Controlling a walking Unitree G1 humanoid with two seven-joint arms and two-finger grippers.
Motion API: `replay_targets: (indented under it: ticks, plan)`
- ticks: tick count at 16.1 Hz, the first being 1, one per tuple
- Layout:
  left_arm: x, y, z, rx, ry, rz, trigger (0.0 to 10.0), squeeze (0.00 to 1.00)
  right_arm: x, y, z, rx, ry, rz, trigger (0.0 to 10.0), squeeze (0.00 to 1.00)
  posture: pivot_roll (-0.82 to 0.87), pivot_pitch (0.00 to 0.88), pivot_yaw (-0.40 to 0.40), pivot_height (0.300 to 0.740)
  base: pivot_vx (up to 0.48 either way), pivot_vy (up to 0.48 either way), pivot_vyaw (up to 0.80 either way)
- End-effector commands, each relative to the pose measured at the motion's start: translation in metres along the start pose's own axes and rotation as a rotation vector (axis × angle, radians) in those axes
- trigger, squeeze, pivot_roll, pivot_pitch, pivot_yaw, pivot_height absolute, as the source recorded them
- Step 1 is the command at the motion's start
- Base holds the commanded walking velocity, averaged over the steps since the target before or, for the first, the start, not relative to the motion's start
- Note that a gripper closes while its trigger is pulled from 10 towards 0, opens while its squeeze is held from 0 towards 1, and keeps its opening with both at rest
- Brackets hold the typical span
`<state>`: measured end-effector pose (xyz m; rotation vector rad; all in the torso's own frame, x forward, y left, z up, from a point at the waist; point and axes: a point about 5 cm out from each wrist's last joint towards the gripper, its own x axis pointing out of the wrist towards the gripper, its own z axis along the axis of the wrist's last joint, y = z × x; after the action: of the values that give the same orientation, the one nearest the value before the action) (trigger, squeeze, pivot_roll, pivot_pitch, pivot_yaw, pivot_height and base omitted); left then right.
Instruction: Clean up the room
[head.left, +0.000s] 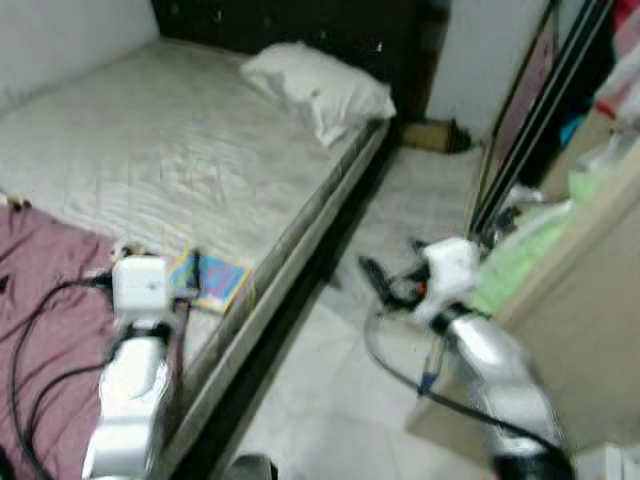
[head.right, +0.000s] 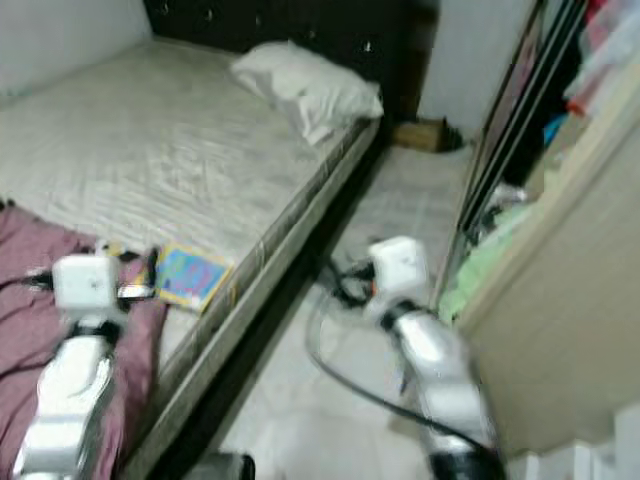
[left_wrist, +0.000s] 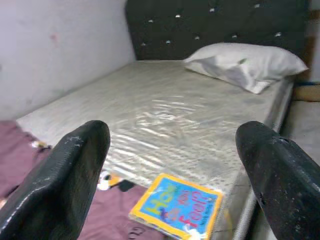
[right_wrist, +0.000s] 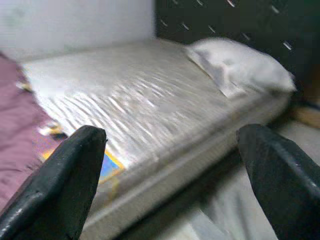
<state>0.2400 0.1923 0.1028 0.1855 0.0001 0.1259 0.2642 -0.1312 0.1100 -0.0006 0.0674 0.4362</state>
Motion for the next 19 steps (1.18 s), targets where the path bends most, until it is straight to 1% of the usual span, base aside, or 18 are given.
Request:
replay_targets:
  ticks: [1,2,5,8,19]
  plan:
    - [0.001,-0.005,0.004,-0.001,-0.022,-0.018,10.0,0.00,-0.004,-0.010,0.000,-0.011,0.004,-0.039,10.0,0.00,-0.02,0.000,-0.007,0.740,0.000,0.000,0.80]
    - [0.001,-0.005,0.005,0.007,-0.027,-0.025,10.0,0.00,-0.003,-0.011,0.002,-0.009,-0.008,-0.058,10.0,0.00,-0.02,0.000,-0.006,0.740,0.000,0.000,0.80]
    - [0.002,-0.007,0.004,-0.008,-0.011,-0.041,10.0,0.00,-0.001,-0.013,0.005,-0.005,-0.027,-0.083,10.0,0.00,-0.02,0.000,-0.006,0.740,0.000,0.000,0.80]
    - [0.001,-0.009,0.003,-0.029,-0.001,-0.055,10.0,0.00,-0.001,-0.018,0.005,-0.018,-0.036,-0.127,10.0,0.00,-0.03,0.000,-0.008,0.740,0.000,0.000,0.80]
    - [0.002,-0.013,0.003,-0.048,0.002,-0.096,10.0,0.00,0.003,-0.021,0.008,-0.030,-0.056,-0.136,10.0,0.00,-0.02,0.000,-0.016,0.740,0.000,0.000,0.80]
